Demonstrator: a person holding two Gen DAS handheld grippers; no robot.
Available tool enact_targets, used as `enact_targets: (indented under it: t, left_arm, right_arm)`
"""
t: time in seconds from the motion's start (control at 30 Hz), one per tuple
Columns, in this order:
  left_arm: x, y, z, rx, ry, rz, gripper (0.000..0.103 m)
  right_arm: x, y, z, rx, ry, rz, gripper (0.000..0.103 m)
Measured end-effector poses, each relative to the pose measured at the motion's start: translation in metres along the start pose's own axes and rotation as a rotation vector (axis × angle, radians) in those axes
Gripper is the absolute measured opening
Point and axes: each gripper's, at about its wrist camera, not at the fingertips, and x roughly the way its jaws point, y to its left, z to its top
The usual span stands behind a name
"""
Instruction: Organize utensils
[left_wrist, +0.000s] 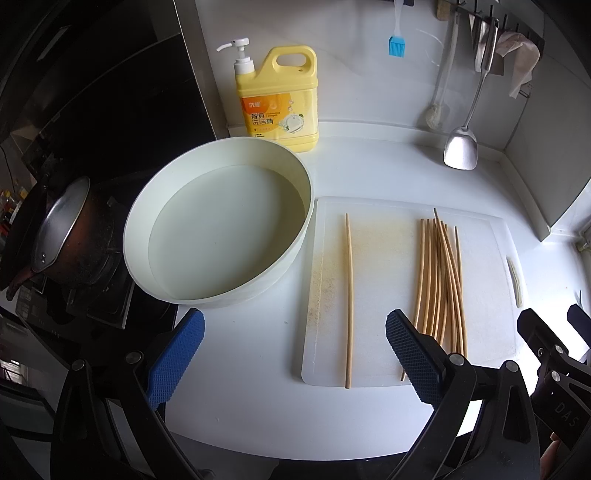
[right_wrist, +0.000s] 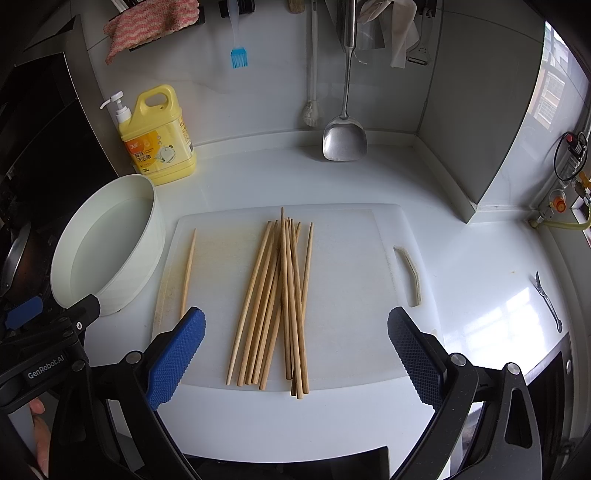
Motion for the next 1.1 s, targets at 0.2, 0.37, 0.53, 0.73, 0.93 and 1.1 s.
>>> enact_targets:
  t: [0.2, 0.37, 0.53, 0.73, 0.93, 1.1]
  left_arm:
    - [-0.0001, -0.0003, -0.0003, 0.001, 0.0, 0.001, 0.097]
    - [-0.0001, -0.0003, -0.0005, 0.001, -0.001, 0.001, 0.097]
    - [-0.0001, -0.0004, -0.0006, 0.001, -0.002, 0.001, 0.097]
    - [-0.0002, -0.0004, -0.0005, 0.002, -0.002, 0.001, 0.097]
    - [-0.0001, -0.0003, -0.0004, 0.001, -0.002, 0.001, 0.097]
    - [-0.0002, -0.0005, -0.0007, 0.001, -0.002, 0.001, 0.097]
  right_arm:
    - [0.0002, 0.0003, -0.0002, 0.0, 0.0, 0.0, 0.095]
    - [0.0005, 0.0006, -0.0003, 0.001, 0.001, 0.001, 0.095]
    - [0.0004, 0.0008, -0.0009, 0.001, 0.0, 0.0, 0.095]
    - [0.0008, 0.0012, -0.0008, 0.001, -0.001, 0.001, 0.095]
    - [0.001, 0.0015, -0.0011, 0.0, -0.001, 0.002, 0.095]
    - [0.0011, 0.0014, -0.0015, 0.002, 0.0, 0.002, 0.095]
